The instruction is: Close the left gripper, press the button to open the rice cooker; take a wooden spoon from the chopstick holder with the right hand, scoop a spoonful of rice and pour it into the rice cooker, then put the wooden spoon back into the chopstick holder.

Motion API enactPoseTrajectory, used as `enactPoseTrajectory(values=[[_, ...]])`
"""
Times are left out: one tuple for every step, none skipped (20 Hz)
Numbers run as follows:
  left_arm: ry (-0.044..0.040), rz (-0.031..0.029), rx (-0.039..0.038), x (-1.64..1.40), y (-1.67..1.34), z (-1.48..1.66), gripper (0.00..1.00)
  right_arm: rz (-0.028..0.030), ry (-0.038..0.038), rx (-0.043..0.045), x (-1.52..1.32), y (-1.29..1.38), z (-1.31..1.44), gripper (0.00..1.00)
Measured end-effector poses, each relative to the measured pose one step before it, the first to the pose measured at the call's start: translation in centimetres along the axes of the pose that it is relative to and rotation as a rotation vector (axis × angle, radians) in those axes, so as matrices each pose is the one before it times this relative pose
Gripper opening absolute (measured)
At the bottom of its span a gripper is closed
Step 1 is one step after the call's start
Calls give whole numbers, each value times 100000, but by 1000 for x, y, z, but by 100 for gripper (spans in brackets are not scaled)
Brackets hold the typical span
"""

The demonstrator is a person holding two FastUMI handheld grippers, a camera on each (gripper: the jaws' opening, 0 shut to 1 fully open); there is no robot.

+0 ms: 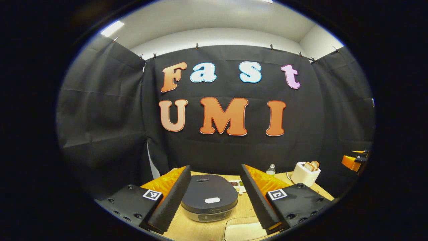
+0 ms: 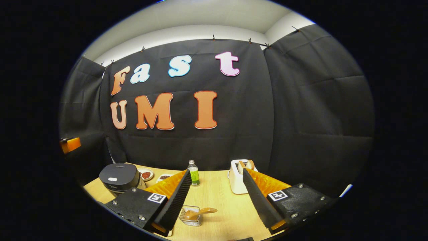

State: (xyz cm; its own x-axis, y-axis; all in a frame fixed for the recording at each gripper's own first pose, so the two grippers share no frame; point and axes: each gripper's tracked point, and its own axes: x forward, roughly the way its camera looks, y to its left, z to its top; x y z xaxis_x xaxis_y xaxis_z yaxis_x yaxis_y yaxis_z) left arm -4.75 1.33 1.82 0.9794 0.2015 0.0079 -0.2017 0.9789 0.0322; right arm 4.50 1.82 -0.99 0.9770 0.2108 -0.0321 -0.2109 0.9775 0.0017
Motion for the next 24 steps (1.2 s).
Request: enactPoseTrajectory(values=[[82, -1632, 172, 523, -87, 101, 99, -1065, 122, 554, -66, 25, -49, 100], [-234, -1935, 93, 549, -53, -84, 99, -1452, 55, 165, -72, 67, 21, 95], [-148, -1932, -102, 607, -86, 178, 98, -1930, 50, -24, -197, 23, 9, 100], [231, -1763, -281, 567, 35, -185, 98, -1688, -159, -54, -230, 103, 107, 100], [429, -1307, -323, 520, 202, -204, 98, -1440, -271, 70, -291, 122, 68, 95], [263, -52, -428, 438, 406, -59, 98, -689, -356, -29, -376, 357, 158, 95], [486, -273, -245, 365, 411, -104, 98, -704, -330, -162, -258, 258, 65, 95], [1228, -347, 153, 364, 301, -224, 98, -1050, 13, -239, -119, 209, 43, 95], [879, 305, 387, 206, 509, -311, 98, -241, 73, -502, -137, 328, -56, 95], [1045, 454, 645, 125, 525, -175, 98, 344, 525, -814, -105, 456, -168, 100], [1790, -768, 107, -97, 87, -423, 100, 453, 585, -810, -76, 422, -207, 95], [652, -713, -220, -114, 181, -32, 83, 463, 161, -446, -2, 400, 22, 95], [-404, -301, -367, -18, 389, 105, 67, 816, -92, 44, -22, 435, 87, 95], [-561, -480, -504, -249, 236, 204, 56, 920, -39, 203, -46, 519, 112, 100], [-571, -678, -708, -261, 93, 237, 46, 793, -5, 53, 212, 416, -39, 95], [259, 6, -426, -97, 302, -283, 43, 663, -165, -158, -53, 385, 105, 95], [825, -268, -90, -180, 243, -155, 44, 565, -189, -363, 92, 354, 91, 95], [868, -25, 270, -97, 157, -373, 44, 358, -53, -421, 81, 288, 10, 95], [866, 64, 423, -138, 249, -209, 44, 485, 76, -357, 87, 379, -58, 95], [748, 621, 562, -116, 293, -136, 44, 615, 7, -227, -11, 284, -1, 95], [109, 1560, 968, -133, 486, -203, 44, 483, 17, -145, -13, 305, -10, 95], [-762, 1645, 1325, -123, 470, 224, 43, 330, 58, -173, -40, 92, -41, 95], [-1547, 2107, 1407, -69, 382, 452, 41, 7, 124, -122, -47, 83, -70, 95], [239, 1766, 2099, 381, 188, -123, 39, -44, 187, 24, -24, -50, -18, 100]])
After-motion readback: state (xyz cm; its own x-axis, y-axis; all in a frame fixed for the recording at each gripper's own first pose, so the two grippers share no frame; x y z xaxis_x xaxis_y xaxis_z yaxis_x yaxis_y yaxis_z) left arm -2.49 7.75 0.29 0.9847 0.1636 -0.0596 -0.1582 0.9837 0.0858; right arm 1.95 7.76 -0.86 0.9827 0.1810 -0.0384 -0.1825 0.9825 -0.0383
